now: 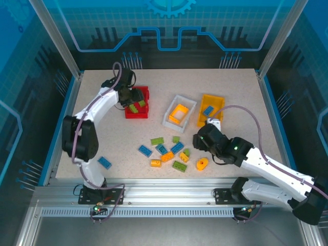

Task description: Sort the legos into containers by color

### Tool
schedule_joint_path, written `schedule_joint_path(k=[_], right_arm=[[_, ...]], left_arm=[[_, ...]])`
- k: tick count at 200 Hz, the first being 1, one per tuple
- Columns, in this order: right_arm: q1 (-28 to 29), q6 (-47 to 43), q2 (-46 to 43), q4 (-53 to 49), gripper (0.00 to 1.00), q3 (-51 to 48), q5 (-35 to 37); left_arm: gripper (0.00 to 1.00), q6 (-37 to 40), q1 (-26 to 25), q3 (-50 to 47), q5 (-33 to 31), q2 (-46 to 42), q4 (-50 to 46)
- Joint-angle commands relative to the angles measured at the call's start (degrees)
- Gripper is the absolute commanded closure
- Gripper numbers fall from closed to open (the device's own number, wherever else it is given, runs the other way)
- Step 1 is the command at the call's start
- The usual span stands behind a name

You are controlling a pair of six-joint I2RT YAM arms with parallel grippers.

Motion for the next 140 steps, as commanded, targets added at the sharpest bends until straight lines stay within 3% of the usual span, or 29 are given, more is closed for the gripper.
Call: schedule_joint_path(k=[1, 23, 43, 71, 102, 140], right_arm=[[-7.8, 9.5, 0.0, -10.6, 0.36, -1.9, -2.4], [-16.4, 5.8, 0.5, -6.9, 0.34, -4.7, -8.6], [-23.1, -0.2, 5.4, -7.4, 0.31, -2.7, -11.2], [-26.4, -4.7, 9.8, -6.8, 0.26, -3.0, -12.7], [-30.7, -9.9, 13.5, -3.7, 0.25, -4.9, -15.7], [-33.9, -16.1, 20.2, -2.6, 0.23, -2.3, -17.6]], left_arm=[[0.35, -1.7, -5.2, -6.3, 4.0, -10.0, 3.9], [0.28, -1.8, -14.6, -14.8, 4.2, -18.6, 9.4], [0.27, -6.3, -23.2, -22.8, 3.9, -24.6, 14.6], [0.27, -11.9, -32.1, -30.4, 1.4, -29.4, 18.2], [0.27, -14.8, -36.6, -33.7, 0.2, -31.8, 19.1], [0.27, -14.2, -37.3, -33.0, -0.2, -31.7, 17.2]])
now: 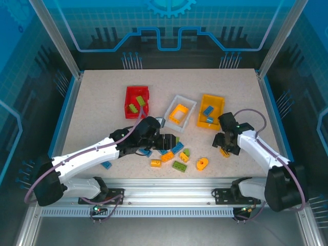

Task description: Sort the legos into containers by color

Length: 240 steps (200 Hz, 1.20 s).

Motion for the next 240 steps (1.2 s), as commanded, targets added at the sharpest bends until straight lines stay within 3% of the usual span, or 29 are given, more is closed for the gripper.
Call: schedule_joint_path(k=[1, 45, 81, 130, 170, 196, 220, 240], right_arm=[[-2.0, -6.0, 3.5, 0.6, 0.23, 1.7, -2.8], [-2.5, -8.5, 6.5, 1.4, 0.22, 1.3, -7.7], [-2.3, -7.8, 5.3, 2.0, 0.27, -1.1, -8.7], [-2.3, -7.5, 6.1, 3.3, 0.43, -2.5, -9.0], [-2.1, -7.3, 6.3, 4.4, 0.65, -2.9, -7.9], [2.2, -6.8, 3.9, 3.5, 0.81, -1.0, -3.9], [11.4, -3.4, 0.4, 1.2, 0.86, 5.1, -0.4], [18.3, -1.3, 3.2, 0.8, 0.87, 14.9, 1.3]], left_arm=[[0.27, -1.3, -0.3, 0.3, -1.6, -1.6, 0.5], [0.27, -1.9, -0.3, -0.2, -1.8, -1.9, 1.3], [0.27, -1.5, -1.4, -0.2, 0.9, -2.0, 4.0], [0.24, -4.4, -3.2, -6.0, 12.2, -4.4, 17.1], [0.24, -6.5, -3.6, -9.0, 12.0, -6.3, 19.5], [0.24, -5.6, -3.6, -7.9, 8.6, -8.0, 15.8], [0.25, -5.7, -3.8, -4.9, -5.3, -12.7, 3.4], [0.25, -4.9, -3.7, -3.2, -13.4, -15.5, -2.8]])
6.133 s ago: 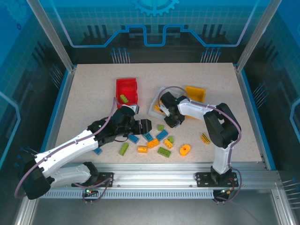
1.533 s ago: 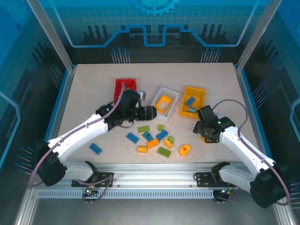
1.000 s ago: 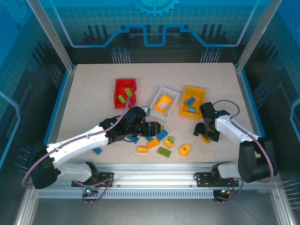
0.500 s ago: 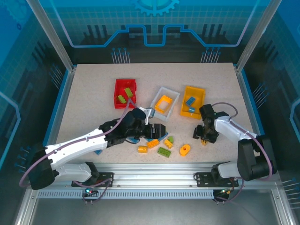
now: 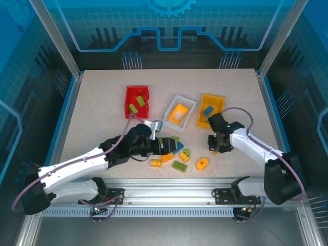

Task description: Sort the legos into containers by color

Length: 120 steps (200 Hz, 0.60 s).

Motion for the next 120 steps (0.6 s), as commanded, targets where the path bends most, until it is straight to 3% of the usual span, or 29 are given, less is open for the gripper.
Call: schedule_joint_path(k=[1, 26, 77, 120], right_arm=[[6.8, 3.6, 0.9, -0.4, 0.87, 11.3, 3.6], [9.1, 4.4, 11.0, 1.9, 0.87, 23.8, 1.2], [7.3, 7.2, 34.8, -2.1, 0.86, 48.6, 1.7], [5.8, 8.6, 45.5, -4.7, 0.82, 57.6, 0.6]], left_arm=[[0.25, 0.8, -0.3, 4.0, -13.7, -4.1, -10.3], [0.24, 1.7, -0.1, 5.7, -17.1, -3.7, -12.5], [0.24, 1.3, -0.1, 6.3, -17.9, -2.3, -12.5], [0.24, 1.4, -0.1, 6.2, -18.8, -2.8, -15.5]])
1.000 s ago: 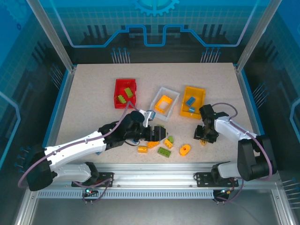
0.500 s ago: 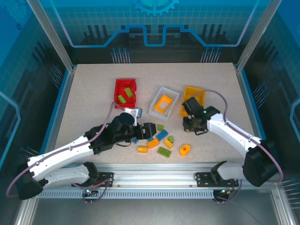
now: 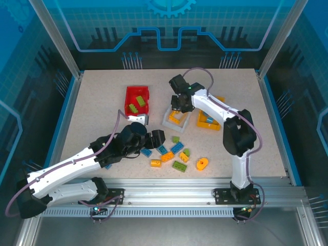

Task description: Sort the legos into containers by color

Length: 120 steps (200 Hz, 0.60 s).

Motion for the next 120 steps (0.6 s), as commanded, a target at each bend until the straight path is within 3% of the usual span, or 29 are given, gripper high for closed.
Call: schedule_joint_path(k=[1, 53, 120], right_arm=[[-1.0, 1.9, 3.2, -4.4, 0.82, 4.3, -0.5], [-0.6, 0.9, 4.2, -5.3, 0.60, 6.8, -0.8], [3.2, -3.9, -5.0, -4.4, 0.56, 6.8, 4.8]], left_arm=[[0.24, 1.0, -0.1, 1.0, -2.2, -0.5, -3.0], [0.24, -2.0, -0.2, -0.2, -4.0, -1.4, -10.2], [0.24, -5.1, 0.5, 0.0, -6.1, -3.6, -17.0]])
